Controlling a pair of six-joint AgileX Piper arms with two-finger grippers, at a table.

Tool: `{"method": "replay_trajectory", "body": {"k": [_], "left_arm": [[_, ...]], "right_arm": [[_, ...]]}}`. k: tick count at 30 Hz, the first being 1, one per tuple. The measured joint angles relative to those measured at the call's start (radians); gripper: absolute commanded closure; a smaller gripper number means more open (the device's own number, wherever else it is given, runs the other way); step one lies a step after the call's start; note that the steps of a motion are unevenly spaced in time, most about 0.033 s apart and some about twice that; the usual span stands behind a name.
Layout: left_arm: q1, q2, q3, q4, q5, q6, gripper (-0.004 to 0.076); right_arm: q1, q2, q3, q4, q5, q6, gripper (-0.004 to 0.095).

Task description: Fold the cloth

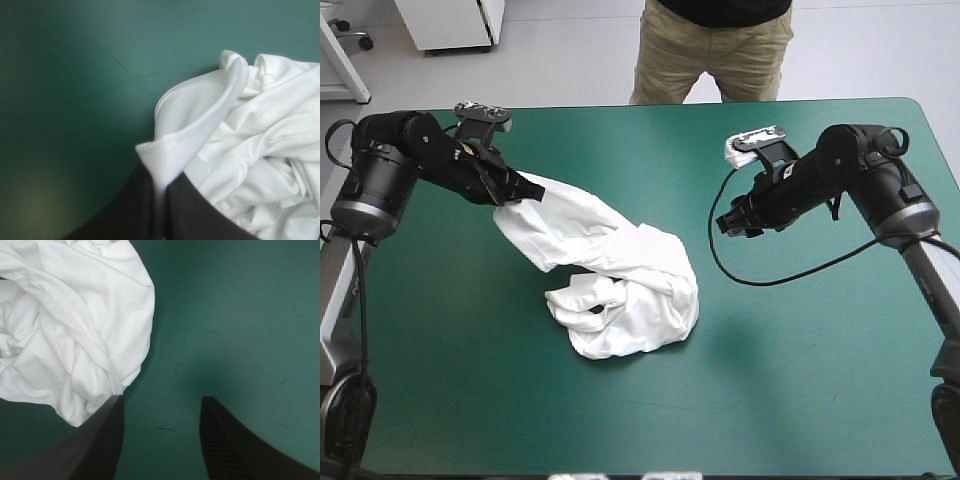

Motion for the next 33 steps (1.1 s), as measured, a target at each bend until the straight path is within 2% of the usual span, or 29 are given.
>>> {"method": "replay_trajectory", "body": {"k": [28,33], "left_arm": [[0.000,0.000,0.000,0.000,0.000,0.000,0.0733],[0.000,0.000,0.000,0.000,0.000,0.000,0.0733]], "right_arm": [[0.000,0.000,0.000,0.001,0.000,0.002,0.0448],[0.001,0.000,0.000,0.016,0.023,-0.006,0.0402]]}}
